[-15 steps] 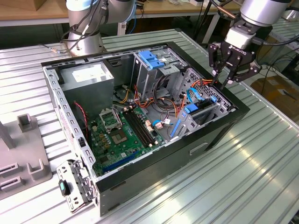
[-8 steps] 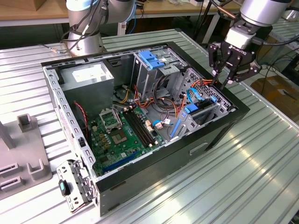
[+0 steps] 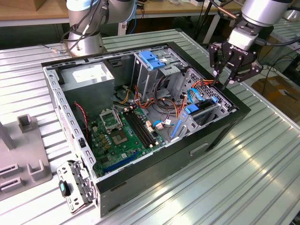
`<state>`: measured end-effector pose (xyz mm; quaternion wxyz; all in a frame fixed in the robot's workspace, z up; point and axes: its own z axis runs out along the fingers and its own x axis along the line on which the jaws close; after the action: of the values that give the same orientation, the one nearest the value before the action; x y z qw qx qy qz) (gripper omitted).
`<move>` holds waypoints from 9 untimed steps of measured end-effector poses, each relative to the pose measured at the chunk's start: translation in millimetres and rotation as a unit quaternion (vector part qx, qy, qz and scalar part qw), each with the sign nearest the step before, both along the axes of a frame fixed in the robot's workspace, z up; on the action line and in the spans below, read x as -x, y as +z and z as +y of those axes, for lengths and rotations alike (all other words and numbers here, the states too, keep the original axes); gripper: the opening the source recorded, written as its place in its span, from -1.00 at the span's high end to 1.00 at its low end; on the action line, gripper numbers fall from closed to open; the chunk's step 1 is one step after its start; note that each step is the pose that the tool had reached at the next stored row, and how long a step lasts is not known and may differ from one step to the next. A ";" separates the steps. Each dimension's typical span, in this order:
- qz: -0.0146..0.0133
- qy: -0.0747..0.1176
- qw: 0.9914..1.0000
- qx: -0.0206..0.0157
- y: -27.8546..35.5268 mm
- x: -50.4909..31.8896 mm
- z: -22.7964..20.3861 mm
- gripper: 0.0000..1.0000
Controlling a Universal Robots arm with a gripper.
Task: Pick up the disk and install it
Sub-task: 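Insert the second disk wire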
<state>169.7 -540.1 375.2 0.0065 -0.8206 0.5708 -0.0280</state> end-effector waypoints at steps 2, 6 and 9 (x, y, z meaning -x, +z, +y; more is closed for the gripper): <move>0.000 0.025 1.000 0.000 -0.1 0.0 0.0 0.29; 0.000 0.068 0.998 0.000 -0.2 -0.1 0.0 0.29; 0.000 0.069 0.998 0.000 -0.2 -0.3 0.0 0.29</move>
<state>170.0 -540.1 375.0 0.0085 -0.8580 0.5129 -0.0275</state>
